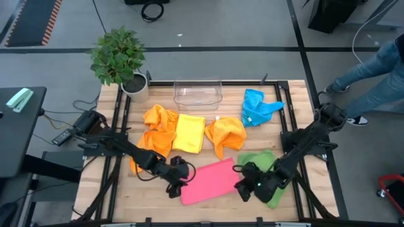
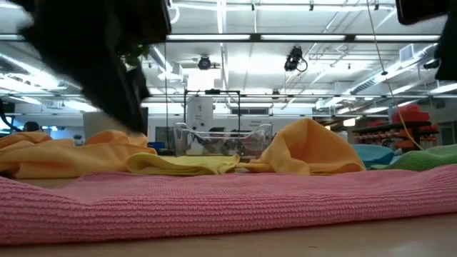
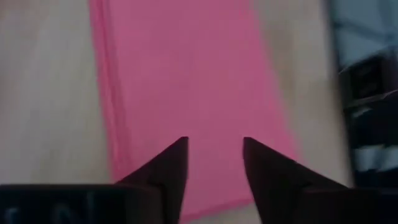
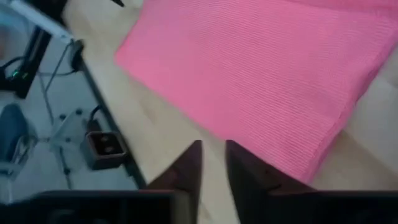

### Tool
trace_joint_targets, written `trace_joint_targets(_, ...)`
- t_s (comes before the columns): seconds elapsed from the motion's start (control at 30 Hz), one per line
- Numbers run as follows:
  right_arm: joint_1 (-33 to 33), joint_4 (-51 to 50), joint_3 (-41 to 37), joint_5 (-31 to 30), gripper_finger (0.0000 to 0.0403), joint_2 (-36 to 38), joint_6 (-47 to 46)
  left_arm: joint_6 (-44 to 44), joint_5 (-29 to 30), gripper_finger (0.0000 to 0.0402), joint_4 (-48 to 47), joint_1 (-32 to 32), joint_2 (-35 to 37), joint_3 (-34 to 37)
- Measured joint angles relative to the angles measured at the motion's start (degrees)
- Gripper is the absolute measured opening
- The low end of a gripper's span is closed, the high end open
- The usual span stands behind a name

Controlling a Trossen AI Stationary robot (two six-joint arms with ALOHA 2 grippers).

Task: Fold microfiber towels
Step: Fold the pink microfiber cloth

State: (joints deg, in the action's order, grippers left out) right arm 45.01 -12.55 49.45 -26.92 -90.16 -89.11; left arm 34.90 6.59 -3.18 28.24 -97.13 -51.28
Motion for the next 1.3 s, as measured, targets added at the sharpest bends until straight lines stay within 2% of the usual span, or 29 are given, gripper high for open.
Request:
trace_joint_targets(0.1,0.51,0.46,0.00,-1.12,0.0011,-3.01,-2.61,-0.92,-1.35,0.0072,-0.52,-1.21,-1.77,0.05)
trace_joint_targets(0.17,-0.12,0.46,0.00,0.67,0.0009,-4.95,-3.38,-1.81,-2.66,0.0023,-1.50,-1.62,-2.59,0.01)
trace_joint_targets(0.2,-0.55,0.48,0.00,2.46,0.0008,-5.78,-3.44,-2.00,-3.01,0.0013,-1.60,-1.79,-3.02,0.06)
trace_joint_targets(0.3,-2.00,0.58,0.02,6.86,0.0006,-8.16,-3.05,-1.89,-3.75,0.0017,-2.98,-1.84,-3.89,0.04)
trace_joint_targets(0.5,-6.20,-3.81,0.11,11.58,0.0005,-10.33,0.17,3.07,-5.28,0.0007,-3.88,-0.36,-4.90,-0.03)
trace_joint_targets(0.77,-16.39,-6.33,0.07,11.82,0.0004,-6.31,17.44,13.48,-8.51,0.0007,1.14,6.27,-6.39,-0.03)
trace_joint_targets(0.93,-21.35,-6.17,2.34,13.41,0.0004,-2.83,28.68,13.80,-13.39,0.0016,5.69,9.43,-6.21,-1.64)
trace_joint_targets(1.0,-21.22,-6.88,4.02,13.53,0.0004,-1.15,30.79,12.06,-13.07,0.0020,4.85,9.23,-5.34,-3.28)
trace_joint_targets(1.13,-16.98,-6.51,8.07,12.35,0.0004,-0.25,29.62,3.08,-7.28,0.0007,-2.68,6.68,-2.54,-8.30)
trace_joint_targets(1.23,-12.31,-6.38,10.28,10.21,0.0004,-2.91,25.28,-4.06,-1.00,0.0009,-9.14,3.64,-1.76,-11.26)
trace_joint_targets(1.3,-9.95,-6.40,11.39,8.97,0.0004,-6.23,21.66,-7.38,0.19,0.0009,-10.39,0.59,-1.92,-11.59)
